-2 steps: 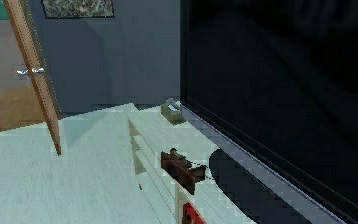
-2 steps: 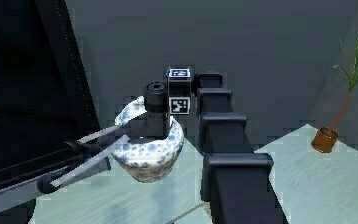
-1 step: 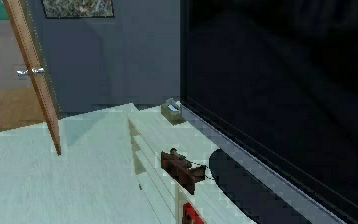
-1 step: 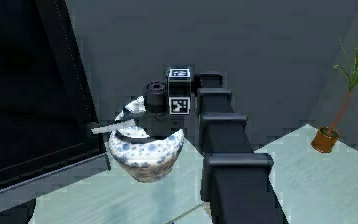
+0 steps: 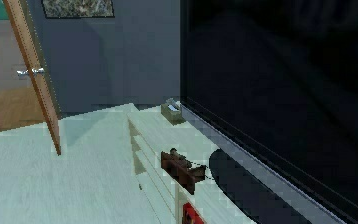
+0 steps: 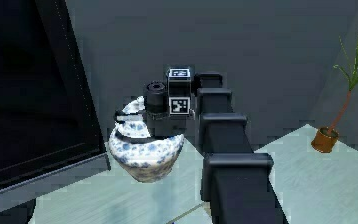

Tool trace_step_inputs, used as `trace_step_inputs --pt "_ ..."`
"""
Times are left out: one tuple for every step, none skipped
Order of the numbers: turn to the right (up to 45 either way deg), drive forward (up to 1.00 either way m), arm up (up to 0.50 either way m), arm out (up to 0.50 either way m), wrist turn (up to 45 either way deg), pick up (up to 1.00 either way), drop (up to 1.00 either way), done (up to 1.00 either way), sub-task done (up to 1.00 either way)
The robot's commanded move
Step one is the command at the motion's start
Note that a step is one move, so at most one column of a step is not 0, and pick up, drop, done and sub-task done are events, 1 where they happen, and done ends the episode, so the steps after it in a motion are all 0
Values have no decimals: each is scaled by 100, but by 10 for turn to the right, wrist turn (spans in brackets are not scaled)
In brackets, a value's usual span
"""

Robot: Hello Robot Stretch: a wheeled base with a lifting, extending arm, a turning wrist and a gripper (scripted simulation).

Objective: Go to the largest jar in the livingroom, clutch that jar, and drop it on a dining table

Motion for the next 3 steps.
trace_step_inputs --pt "0 0 -20 0 0 0 0 0 0" --pt "0 0 0 0 0 100 0 0 0" --pt "0 0 10 0 0 0 0 0 0"
